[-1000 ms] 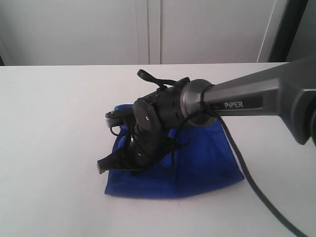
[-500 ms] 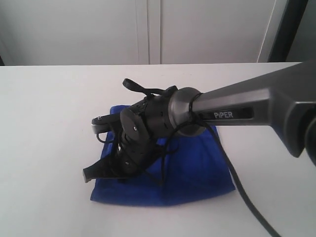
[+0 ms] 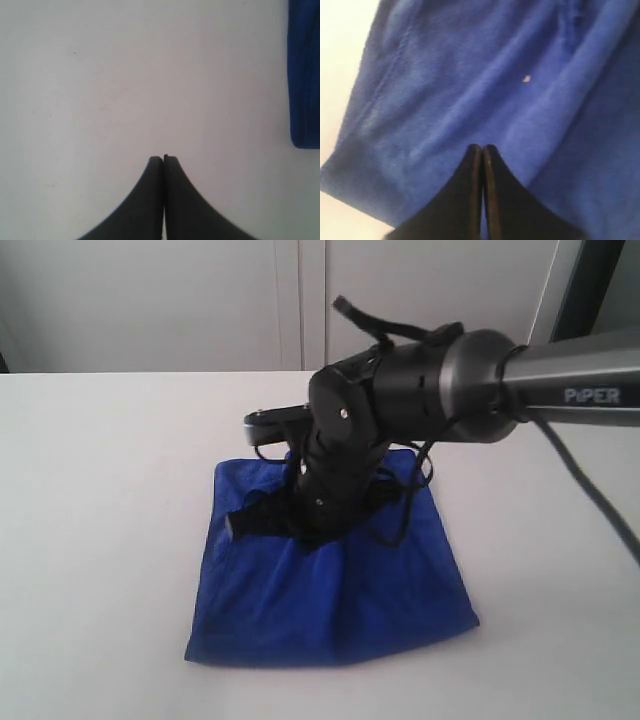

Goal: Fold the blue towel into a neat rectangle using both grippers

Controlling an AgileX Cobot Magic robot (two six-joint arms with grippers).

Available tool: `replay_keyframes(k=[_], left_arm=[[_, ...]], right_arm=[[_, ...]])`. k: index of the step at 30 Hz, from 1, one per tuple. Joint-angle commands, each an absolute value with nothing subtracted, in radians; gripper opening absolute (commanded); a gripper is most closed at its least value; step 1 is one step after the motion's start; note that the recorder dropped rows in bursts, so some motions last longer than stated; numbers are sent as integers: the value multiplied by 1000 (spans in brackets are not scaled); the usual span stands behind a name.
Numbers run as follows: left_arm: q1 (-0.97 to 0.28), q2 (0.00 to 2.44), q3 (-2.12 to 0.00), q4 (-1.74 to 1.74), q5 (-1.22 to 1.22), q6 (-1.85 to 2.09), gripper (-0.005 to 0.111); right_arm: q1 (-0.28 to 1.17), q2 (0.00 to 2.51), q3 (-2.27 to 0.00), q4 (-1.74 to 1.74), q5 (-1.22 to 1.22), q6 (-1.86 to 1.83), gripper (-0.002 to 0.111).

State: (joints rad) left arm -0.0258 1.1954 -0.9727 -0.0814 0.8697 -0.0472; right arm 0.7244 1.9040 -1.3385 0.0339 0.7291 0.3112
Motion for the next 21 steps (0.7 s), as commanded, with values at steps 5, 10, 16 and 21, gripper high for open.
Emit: replay_keyframes(k=[5, 10, 16, 21], left_arm=[[-22, 1186, -965, -90, 759, -46, 0], [-22, 1186, -965, -99, 729, -53, 0], [-22, 1188, -965, -263, 761, -40, 0], [-46, 1222, -965, -432, 820, 86, 0]], right_arm=[[579, 1791, -1200, -30, 756, 255, 0], [499, 1732, -1063, -30, 718, 191, 0], [425, 1686, -939, -30, 664, 157, 0], [407, 1671, -897, -30, 647, 157, 0]])
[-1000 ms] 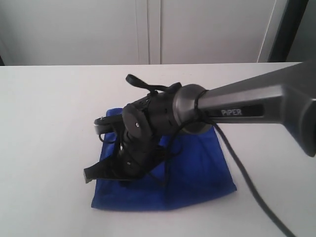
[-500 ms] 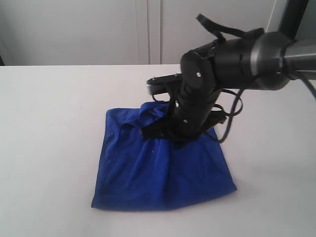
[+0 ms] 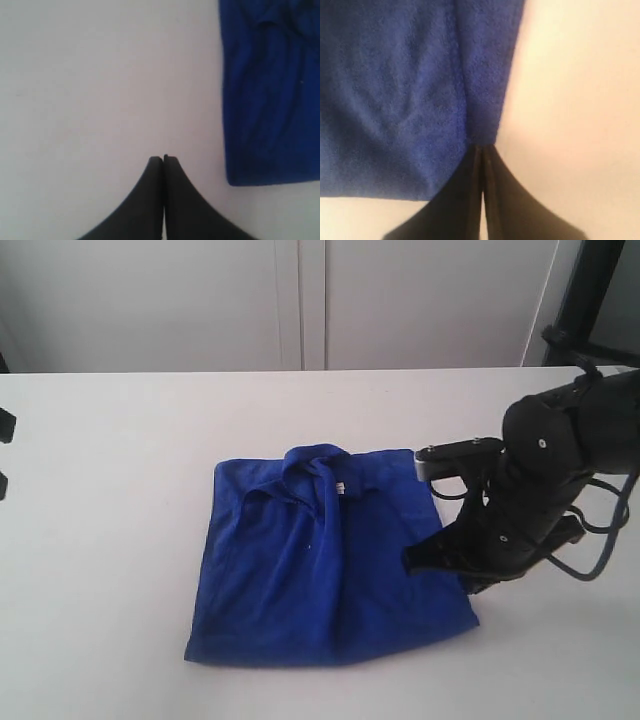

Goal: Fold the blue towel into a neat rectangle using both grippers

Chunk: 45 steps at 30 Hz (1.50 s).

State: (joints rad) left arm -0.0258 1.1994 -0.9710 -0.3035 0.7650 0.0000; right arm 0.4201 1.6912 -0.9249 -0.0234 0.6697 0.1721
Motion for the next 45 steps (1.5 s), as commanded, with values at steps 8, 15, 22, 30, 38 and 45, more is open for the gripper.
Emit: replay_keyframes(k=[8, 15, 22, 30, 38, 45], left_arm=[[-233, 1340, -965, -443, 777, 77, 0], [-403, 1455, -965, -443, 676, 27, 0], [-502, 1582, -965, -443, 578, 0, 0], [-526, 1710, -965, -443, 515, 0, 0], [-526, 1740, -965, -441, 471, 0, 0], [-526, 1786, -965, -441, 466, 0, 0]], right_arm=[[407, 1665, -859, -19, 646, 161, 0], [407, 1653, -836, -15, 620, 171, 0], [407, 1616, -836, -15, 578, 160, 0], [407, 1643, -836, 55, 582, 100, 0], [407, 1649, -836, 164, 566, 0, 0], [407, 1692, -836, 158, 564, 0, 0]])
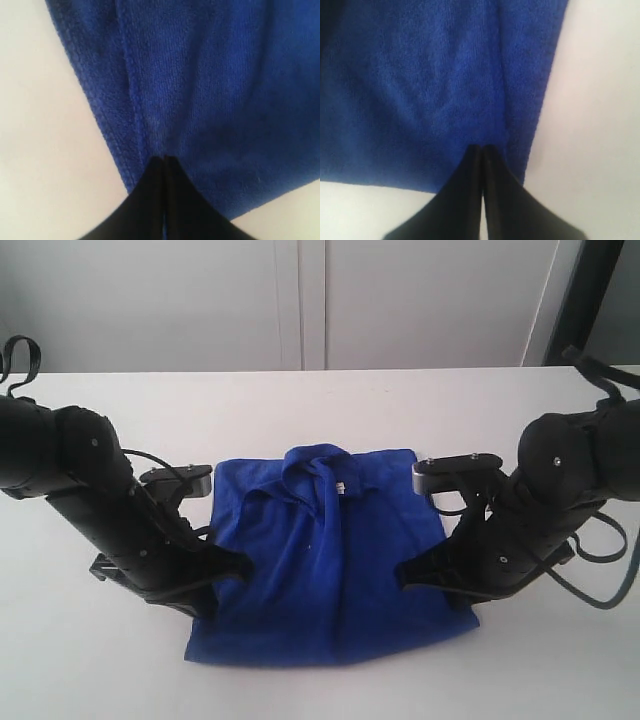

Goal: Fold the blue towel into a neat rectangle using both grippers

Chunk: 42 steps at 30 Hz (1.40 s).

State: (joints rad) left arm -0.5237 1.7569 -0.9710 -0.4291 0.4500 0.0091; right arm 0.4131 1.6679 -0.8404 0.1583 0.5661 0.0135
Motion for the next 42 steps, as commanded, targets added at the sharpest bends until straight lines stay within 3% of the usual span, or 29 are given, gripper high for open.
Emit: replay_keyframes(k=[1, 30, 42], left_arm=[[-526, 1795, -965, -441, 466, 0, 0], [-524, 1838, -967, -337, 531, 0, 0], [-524, 1723, -1005, -337, 560, 0, 0]], right_arm=[[407, 1702, -836, 158, 569, 0, 0], [407, 1743, -835, 158, 701, 6, 0], [407, 1589, -901, 160, 637, 49, 0]])
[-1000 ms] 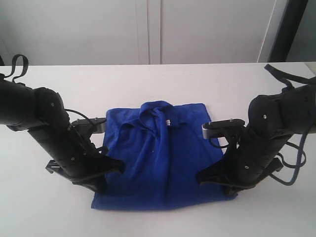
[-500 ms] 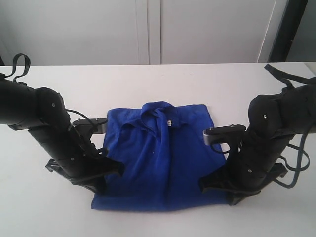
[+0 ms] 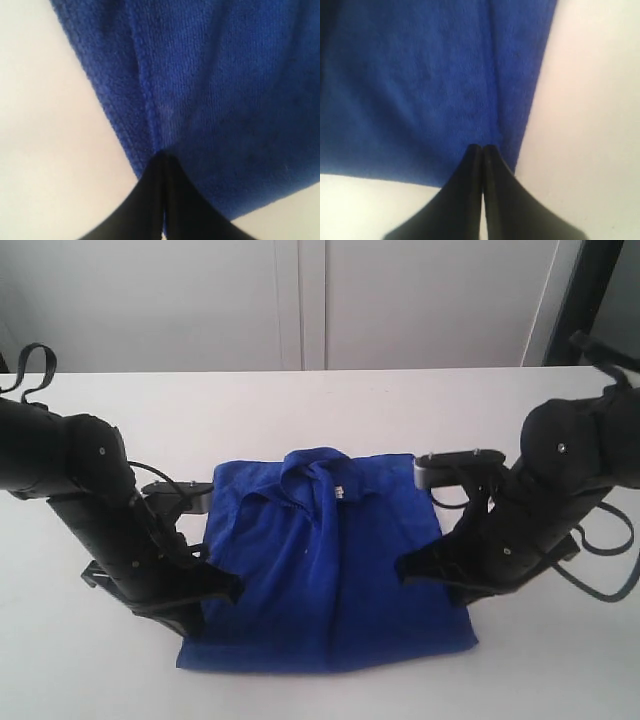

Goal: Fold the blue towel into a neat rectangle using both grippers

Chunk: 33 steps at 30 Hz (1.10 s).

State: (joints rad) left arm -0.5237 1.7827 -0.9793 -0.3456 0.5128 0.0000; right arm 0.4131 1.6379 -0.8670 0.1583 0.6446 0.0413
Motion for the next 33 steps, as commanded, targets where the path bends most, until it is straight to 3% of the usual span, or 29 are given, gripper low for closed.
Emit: replay_keyframes(k=[1, 10, 17, 23, 33], left_arm=[[-524, 1712, -1018, -337, 566, 0, 0], [-517, 1687, -1169, -320, 546, 0, 0], [-400, 1756, -1332, -328, 608, 0, 0], [-382, 1885, -1429, -335, 618, 25, 0], [-381, 2011, -1548, -342, 621, 27, 0]], right_arm=[[407, 1581, -913, 160, 635, 49, 0], [407, 1596, -1022, 160, 577, 49, 0], [378, 1742, -1150, 177, 551, 0, 0], [294, 1890, -1252, 528, 552, -327, 0], [278, 2006, -1362, 635, 582, -453, 0]])
